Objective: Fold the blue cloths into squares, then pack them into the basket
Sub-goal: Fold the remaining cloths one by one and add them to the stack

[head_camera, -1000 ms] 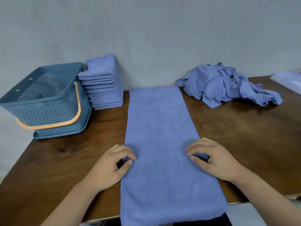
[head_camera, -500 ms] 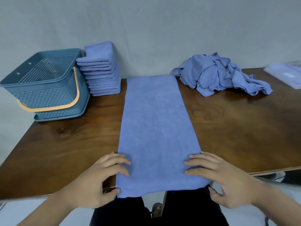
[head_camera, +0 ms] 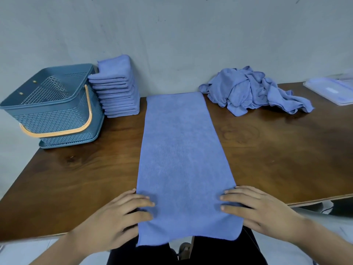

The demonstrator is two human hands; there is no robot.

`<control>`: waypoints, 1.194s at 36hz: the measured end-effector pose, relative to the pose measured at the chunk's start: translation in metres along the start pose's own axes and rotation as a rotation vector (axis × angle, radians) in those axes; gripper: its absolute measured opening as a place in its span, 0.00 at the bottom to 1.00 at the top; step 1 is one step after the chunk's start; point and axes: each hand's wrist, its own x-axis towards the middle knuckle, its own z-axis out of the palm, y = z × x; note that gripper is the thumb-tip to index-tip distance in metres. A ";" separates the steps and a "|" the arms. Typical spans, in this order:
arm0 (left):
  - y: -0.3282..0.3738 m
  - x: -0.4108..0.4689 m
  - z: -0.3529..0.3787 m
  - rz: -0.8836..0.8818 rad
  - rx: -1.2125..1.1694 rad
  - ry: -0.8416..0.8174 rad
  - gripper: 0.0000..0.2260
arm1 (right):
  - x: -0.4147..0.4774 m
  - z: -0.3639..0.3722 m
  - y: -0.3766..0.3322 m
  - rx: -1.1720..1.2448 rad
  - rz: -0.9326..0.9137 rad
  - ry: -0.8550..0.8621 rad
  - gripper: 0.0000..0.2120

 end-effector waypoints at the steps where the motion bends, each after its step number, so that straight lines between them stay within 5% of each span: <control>1: -0.001 0.000 -0.001 -0.018 -0.028 0.031 0.13 | 0.000 -0.001 0.001 0.066 0.037 0.026 0.17; 11: 0.006 0.022 -0.011 -0.591 -0.650 0.250 0.07 | 0.037 -0.021 -0.004 0.732 0.627 0.181 0.14; 17: -0.001 0.074 -0.036 -0.732 -0.915 0.496 0.21 | 0.085 -0.036 0.020 1.129 0.782 0.267 0.11; 21: -0.023 0.100 -0.041 -0.830 -1.011 0.520 0.22 | 0.091 -0.036 0.033 1.081 0.721 -0.036 0.08; 26: -0.060 0.102 -0.030 -0.934 -0.886 0.313 0.06 | 0.089 -0.027 0.028 0.932 0.696 -0.122 0.17; 30: -0.068 0.095 -0.027 -0.768 -0.903 0.161 0.24 | 0.091 -0.025 0.024 0.951 0.703 -0.119 0.23; 32: -0.073 0.094 -0.027 -0.761 -0.826 0.108 0.27 | 0.093 -0.021 0.023 0.871 0.689 -0.125 0.19; 35: -0.072 0.100 -0.028 -0.747 -0.703 0.146 0.13 | 0.093 -0.019 0.027 0.791 0.682 -0.099 0.02; 37: -0.071 0.105 -0.033 -0.722 -0.669 0.200 0.06 | 0.098 -0.022 0.031 0.833 0.681 -0.033 0.04; 43: -0.089 0.128 -0.056 -0.763 -0.723 0.384 0.10 | 0.134 -0.036 0.067 1.010 0.786 0.280 0.06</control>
